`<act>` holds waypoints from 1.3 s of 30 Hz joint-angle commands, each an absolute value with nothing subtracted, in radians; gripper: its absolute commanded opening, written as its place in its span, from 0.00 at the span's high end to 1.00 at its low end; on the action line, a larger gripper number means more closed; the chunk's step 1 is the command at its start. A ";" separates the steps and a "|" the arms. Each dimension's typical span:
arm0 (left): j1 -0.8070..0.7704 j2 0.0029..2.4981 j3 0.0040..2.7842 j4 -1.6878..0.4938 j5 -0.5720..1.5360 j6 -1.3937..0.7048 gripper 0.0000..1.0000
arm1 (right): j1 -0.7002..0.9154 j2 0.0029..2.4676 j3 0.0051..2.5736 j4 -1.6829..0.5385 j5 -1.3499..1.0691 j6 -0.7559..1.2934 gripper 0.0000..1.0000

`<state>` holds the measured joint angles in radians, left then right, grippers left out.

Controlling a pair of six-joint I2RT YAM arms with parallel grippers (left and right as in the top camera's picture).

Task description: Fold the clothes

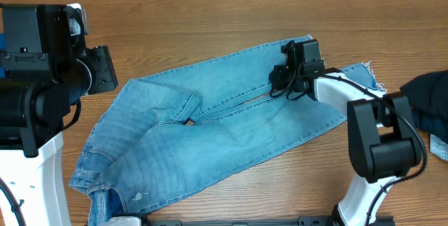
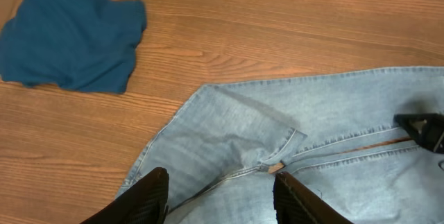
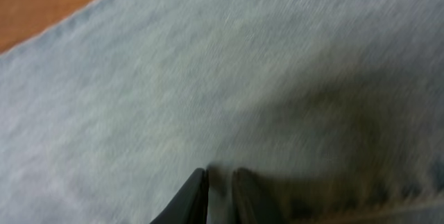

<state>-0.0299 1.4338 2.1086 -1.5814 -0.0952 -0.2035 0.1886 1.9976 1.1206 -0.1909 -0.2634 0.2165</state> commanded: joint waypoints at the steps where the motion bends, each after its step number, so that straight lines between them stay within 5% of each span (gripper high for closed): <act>1: -0.020 1.433 2.126 -1.578 -0.076 -0.218 0.48 | 0.146 2.096 1.119 -0.165 -0.069 0.212 0.83; 14: -0.020 1.433 2.126 -1.612 -0.076 -0.217 0.47 | -0.193 2.105 1.135 -0.092 0.070 0.211 0.87; 19: -0.020 1.434 2.122 -1.612 -0.061 -0.217 0.44 | -0.263 2.103 1.179 -0.141 -0.090 0.146 0.90; 24: -0.020 1.464 2.079 -1.673 -0.023 -0.218 0.45 | -0.231 2.075 1.279 -0.280 -0.234 0.149 0.74; 28: -0.020 1.502 1.991 -1.667 0.074 -0.194 0.34 | -0.208 2.013 1.361 -0.370 -0.269 0.152 0.47; 32: -0.021 1.559 1.825 -1.602 0.140 -0.157 0.39 | -0.202 1.897 1.433 -0.456 -0.324 0.152 0.30; 36: -0.021 1.626 1.621 -1.419 0.139 -0.156 0.58 | -0.202 1.758 1.467 -0.546 -0.470 0.170 0.28; 39: -0.021 1.671 1.534 -1.323 0.139 -0.132 0.57 | -0.202 1.697 1.467 -0.573 -0.529 0.212 0.32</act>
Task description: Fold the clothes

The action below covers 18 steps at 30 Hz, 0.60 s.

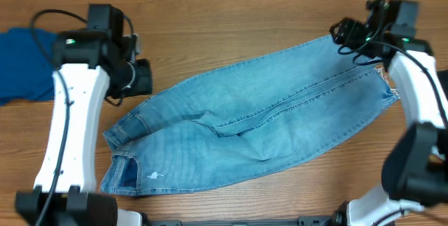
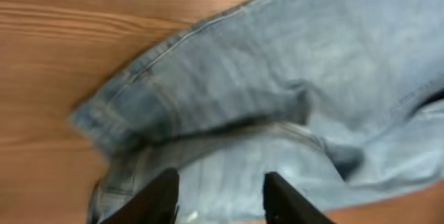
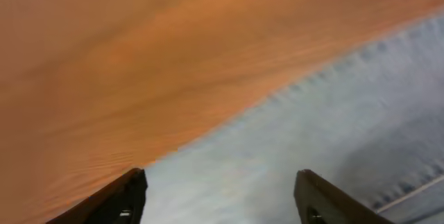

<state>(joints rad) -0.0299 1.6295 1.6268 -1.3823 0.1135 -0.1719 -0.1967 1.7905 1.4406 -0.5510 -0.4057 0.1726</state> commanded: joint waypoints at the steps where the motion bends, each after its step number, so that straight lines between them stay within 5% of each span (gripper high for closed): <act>1: -0.021 1.698 1.495 -1.288 0.139 -0.117 0.57 | -0.202 1.671 1.467 -0.585 -0.559 0.213 0.35; 10: -0.021 1.925 1.336 -1.121 0.139 -0.088 0.69 | -0.202 1.576 1.467 -0.646 -0.579 0.213 0.36; 18: -0.021 2.068 1.335 -0.999 0.131 -0.081 0.68 | -0.202 1.575 1.467 -0.664 -0.578 0.213 0.40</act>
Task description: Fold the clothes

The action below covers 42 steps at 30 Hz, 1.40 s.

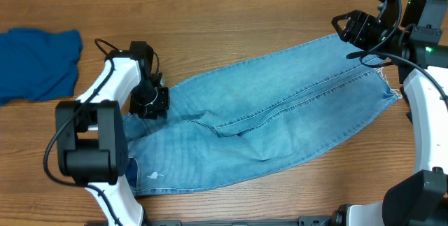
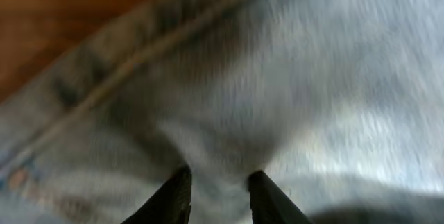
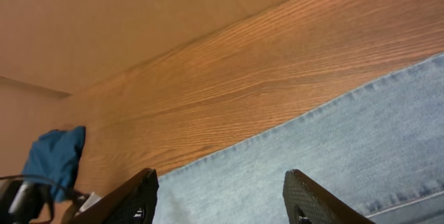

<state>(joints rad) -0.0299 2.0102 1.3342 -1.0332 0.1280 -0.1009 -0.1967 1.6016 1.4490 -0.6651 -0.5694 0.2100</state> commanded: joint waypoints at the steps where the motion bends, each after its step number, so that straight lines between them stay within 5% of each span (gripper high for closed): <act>1: -0.021 2.089 1.335 -0.976 0.119 -0.081 0.69 | -0.202 1.575 1.467 -0.665 -0.579 0.213 0.40; 19: -0.017 2.219 1.338 -0.163 0.011 -0.084 0.63 | -0.202 1.571 1.467 -0.774 -0.579 0.213 0.48; 25: 0.013 2.219 1.406 -0.065 -0.034 -0.081 0.63 | -0.202 1.567 1.467 -0.807 -0.579 0.213 0.49; 32: 0.070 2.215 1.734 -0.478 0.020 -0.090 0.65 | -0.202 1.565 1.468 -0.826 -0.579 0.213 0.49; 37: 0.092 2.215 1.958 -0.926 -0.012 -0.098 0.54 | -0.202 1.565 1.468 -0.833 -0.579 0.213 0.49; 42: 0.112 2.220 1.945 -1.077 0.001 -0.158 0.53 | -0.202 1.565 1.468 -0.833 -0.579 0.213 0.49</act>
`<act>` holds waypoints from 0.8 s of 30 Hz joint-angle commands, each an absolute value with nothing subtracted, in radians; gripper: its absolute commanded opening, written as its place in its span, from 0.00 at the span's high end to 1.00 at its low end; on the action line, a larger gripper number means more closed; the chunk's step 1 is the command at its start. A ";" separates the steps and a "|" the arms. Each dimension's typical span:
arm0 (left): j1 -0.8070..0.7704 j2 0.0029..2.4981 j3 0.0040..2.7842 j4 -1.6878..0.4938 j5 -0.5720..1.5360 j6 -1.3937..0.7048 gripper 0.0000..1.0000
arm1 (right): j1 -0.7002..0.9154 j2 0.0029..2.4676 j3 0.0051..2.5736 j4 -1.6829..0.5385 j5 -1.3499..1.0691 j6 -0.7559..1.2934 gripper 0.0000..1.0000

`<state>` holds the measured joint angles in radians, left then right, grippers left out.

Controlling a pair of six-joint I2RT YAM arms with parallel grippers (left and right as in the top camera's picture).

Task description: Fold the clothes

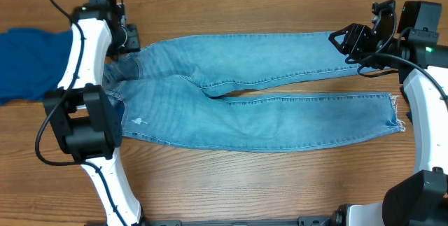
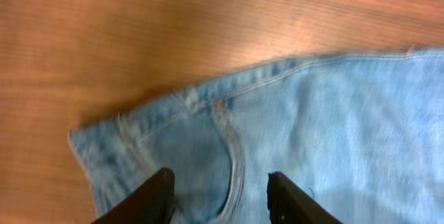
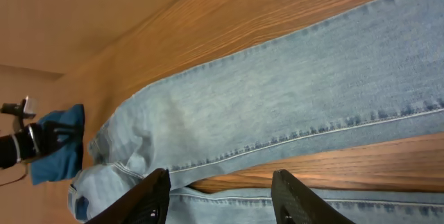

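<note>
A pair of light blue jeans [image 1: 245, 107] lies flat across the table, waist at the left and the two legs spread apart toward the right. My left gripper [image 1: 129, 40] hangs open just over the waistband corner [image 2: 208, 113] at the far left, nothing between its fingers [image 2: 154, 197]. My right gripper [image 1: 343, 42] is open above the hem of the upper leg [image 3: 291, 92]. Bare wood shows between the two legs.
A dark blue garment [image 1: 28, 65] lies crumpled at the left edge beside the jeans' waist, also seen as the blue cloth [image 3: 54, 148] in the right wrist view. The wooden table [image 1: 231, 184] is bare in front of the jeans.
The jeans lay slanted with legs together and my left gripper pressed down on the waist. Now the waist sits farther back and left, the legs are parted, and the left gripper is open above it.
First the jeans lay rumpled and slanted, my right gripper shut on a leg mid-table, the left arm raised. Then the jeans sat farther right, right gripper open at the hem. The left gripper then sat on the waist. Now the jeans are spread flat.
</note>
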<state>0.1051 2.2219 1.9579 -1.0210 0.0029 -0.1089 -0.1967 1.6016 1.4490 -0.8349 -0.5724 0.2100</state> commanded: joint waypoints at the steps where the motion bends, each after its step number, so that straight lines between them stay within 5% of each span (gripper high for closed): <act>1: 0.113 2.222 1.918 -1.081 0.006 -0.161 0.53 | -0.202 1.565 1.468 -0.833 -0.579 0.213 0.49; 16: 0.114 2.351 1.676 -0.565 0.019 -0.127 0.57 | -0.202 1.565 1.468 -0.850 -0.579 0.213 0.49; 24: 0.110 2.395 1.705 -0.211 0.036 -0.127 0.46 | -0.202 1.565 1.468 -0.873 -0.582 0.213 0.50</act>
